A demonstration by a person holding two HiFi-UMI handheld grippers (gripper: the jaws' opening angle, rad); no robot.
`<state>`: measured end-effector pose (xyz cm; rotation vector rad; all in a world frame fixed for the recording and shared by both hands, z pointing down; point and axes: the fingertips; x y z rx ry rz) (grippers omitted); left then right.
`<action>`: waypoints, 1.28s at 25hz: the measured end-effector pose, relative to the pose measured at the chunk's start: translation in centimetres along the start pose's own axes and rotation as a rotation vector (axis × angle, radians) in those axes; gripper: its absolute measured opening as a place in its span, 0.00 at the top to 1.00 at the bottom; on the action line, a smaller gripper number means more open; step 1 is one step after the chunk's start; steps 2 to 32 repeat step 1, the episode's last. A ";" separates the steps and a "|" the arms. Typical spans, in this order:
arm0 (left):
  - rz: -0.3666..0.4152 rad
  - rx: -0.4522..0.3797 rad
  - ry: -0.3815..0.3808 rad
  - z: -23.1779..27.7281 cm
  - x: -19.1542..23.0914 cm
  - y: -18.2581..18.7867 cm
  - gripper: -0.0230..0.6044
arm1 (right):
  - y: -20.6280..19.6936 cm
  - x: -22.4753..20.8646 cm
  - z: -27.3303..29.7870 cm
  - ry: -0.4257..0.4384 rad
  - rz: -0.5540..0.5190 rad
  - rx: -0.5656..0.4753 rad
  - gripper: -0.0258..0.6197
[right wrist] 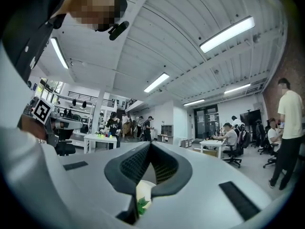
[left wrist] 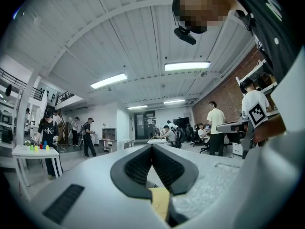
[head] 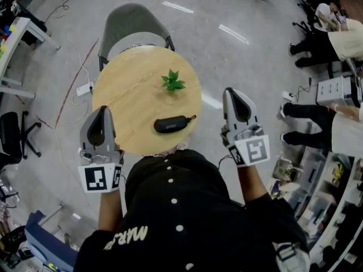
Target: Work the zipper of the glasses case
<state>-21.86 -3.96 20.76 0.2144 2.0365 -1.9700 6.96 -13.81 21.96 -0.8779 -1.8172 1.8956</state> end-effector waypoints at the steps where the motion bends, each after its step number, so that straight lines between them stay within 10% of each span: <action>1: 0.003 -0.001 -0.001 0.0 -0.1 0.0 0.96 | -0.1 0.0 0.0 0.000 -0.001 0.000 0.96; 32: 0.003 -0.001 -0.001 0.0 -0.1 0.0 0.96 | -0.1 0.0 0.0 0.000 -0.001 0.000 0.96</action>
Point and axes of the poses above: the fingertips, and each gripper's own axes: z forward along the fingers, x to its left, y out of its top, and after that the axes turned 14 degrees about z, right-handed
